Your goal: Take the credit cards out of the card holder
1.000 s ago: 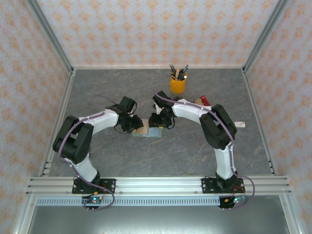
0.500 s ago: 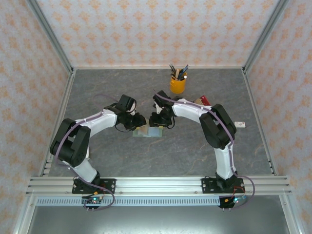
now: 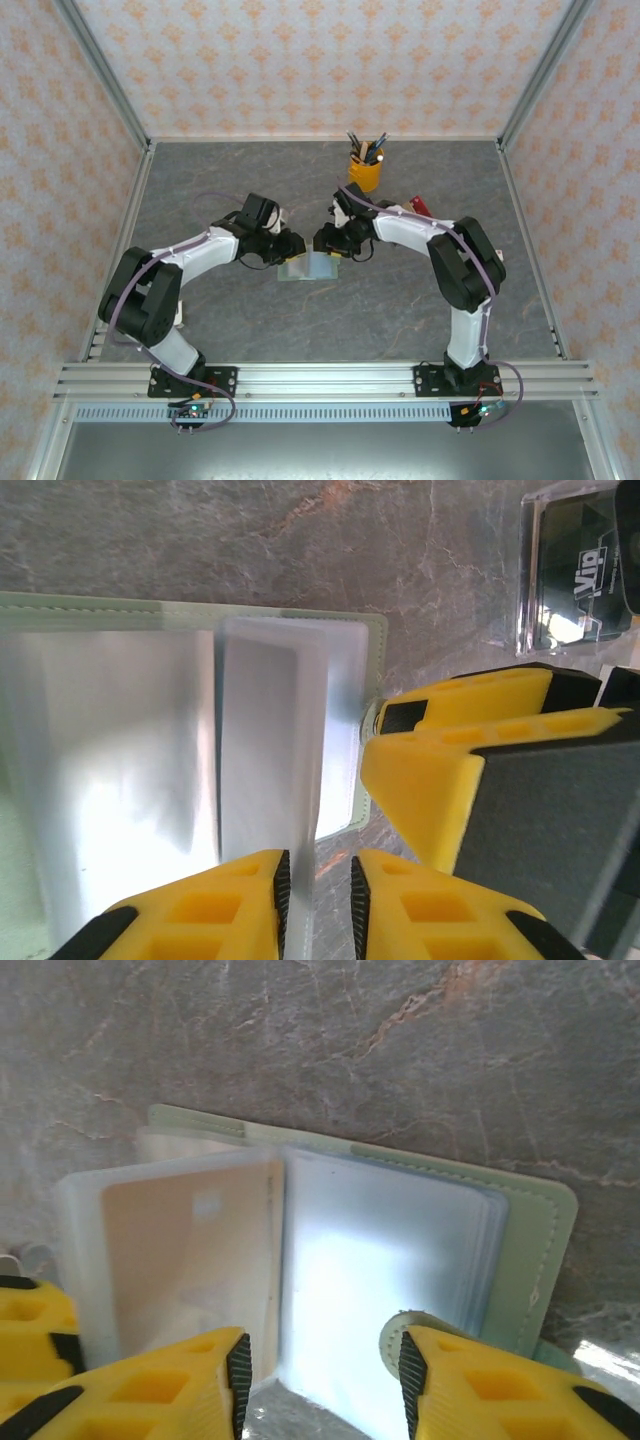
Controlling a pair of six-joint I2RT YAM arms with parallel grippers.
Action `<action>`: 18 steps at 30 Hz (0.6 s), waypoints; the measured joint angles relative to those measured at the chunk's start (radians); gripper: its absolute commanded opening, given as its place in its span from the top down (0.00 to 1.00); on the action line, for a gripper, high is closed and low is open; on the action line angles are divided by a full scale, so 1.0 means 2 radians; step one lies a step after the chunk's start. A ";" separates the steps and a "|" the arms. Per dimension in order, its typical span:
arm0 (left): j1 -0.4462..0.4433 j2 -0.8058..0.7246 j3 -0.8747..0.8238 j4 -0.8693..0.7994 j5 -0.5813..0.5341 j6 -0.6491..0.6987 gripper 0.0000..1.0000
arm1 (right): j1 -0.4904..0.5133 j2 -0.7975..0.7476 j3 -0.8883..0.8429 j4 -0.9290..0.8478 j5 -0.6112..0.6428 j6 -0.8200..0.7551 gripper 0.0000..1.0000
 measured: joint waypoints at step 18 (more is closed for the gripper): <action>-0.007 0.017 -0.002 0.032 0.023 -0.003 0.66 | -0.019 -0.023 -0.046 0.076 -0.031 0.066 0.47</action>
